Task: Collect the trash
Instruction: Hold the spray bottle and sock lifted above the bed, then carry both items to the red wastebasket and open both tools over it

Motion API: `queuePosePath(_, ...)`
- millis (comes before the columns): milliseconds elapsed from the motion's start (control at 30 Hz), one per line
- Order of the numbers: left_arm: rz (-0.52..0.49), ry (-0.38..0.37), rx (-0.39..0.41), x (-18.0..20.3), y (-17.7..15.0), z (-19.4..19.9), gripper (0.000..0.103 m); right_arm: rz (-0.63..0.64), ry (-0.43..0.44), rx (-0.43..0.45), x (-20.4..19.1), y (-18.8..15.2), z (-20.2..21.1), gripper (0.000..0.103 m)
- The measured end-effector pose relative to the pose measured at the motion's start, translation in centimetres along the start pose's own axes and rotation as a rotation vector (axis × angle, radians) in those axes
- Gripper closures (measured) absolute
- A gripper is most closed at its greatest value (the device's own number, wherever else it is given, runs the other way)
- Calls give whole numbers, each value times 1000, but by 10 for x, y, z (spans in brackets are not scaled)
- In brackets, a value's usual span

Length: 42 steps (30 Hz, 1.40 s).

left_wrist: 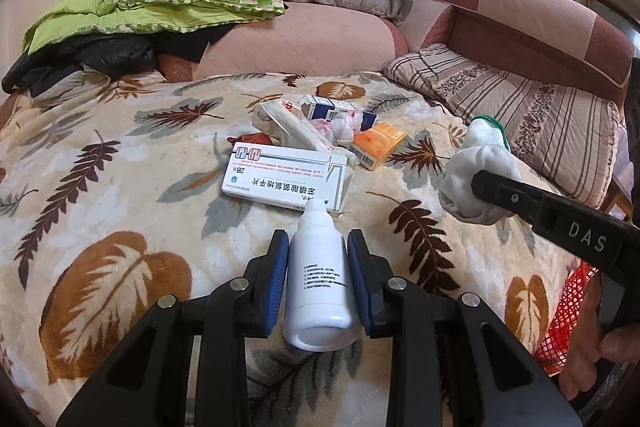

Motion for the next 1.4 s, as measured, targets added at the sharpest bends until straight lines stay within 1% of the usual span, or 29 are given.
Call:
queuePosePath(133,3,-1,-3,0,-2,4,74,-36,-10,43,4,5,16,81)
queuePosePath(233,6,-6,-12,0,-4,9,74,-78,-9,76,10,12,35,80)
queuePosePath(267,1,-2,-5,1,-3,13,74,-86,-13,102,14,18,47,80)
queuePosePath(433,-22,-7,13,10,4,27,74,-73,-39,161,33,32,84,80)
queuePosePath(533,-22,-25,22,18,11,36,74,-103,-45,167,46,36,93,80)
queuePosePath(667,-39,-30,64,28,26,51,74,-109,-36,161,46,34,96,80)
queuePosePath(767,-38,-37,79,35,35,57,74,-101,2,149,35,24,99,80)
queuePosePath(867,-35,-51,81,42,40,58,74,-65,28,143,21,15,105,80)
queuePosePath(967,-42,-78,71,54,39,59,74,-61,48,153,21,14,116,80)
queuePosePath(1133,-95,-132,45,87,33,61,74,-99,25,196,49,17,150,80)
queuePosePath(1267,-148,-220,27,131,30,62,74,-135,-38,207,90,10,178,80)
queuePosePath(1400,-202,-350,-2,191,22,66,74,-200,-125,205,143,-5,208,80)
Point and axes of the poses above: each gripper's, at about its wrist camera, not at the fingertips, and z roughly against the way its jaws point, x to its right, y to its top, the point moved 10 cm from there along -z, roughly the way its jaws point, and after that the axes turned 5 degrees about x, right-handed, at the moved point
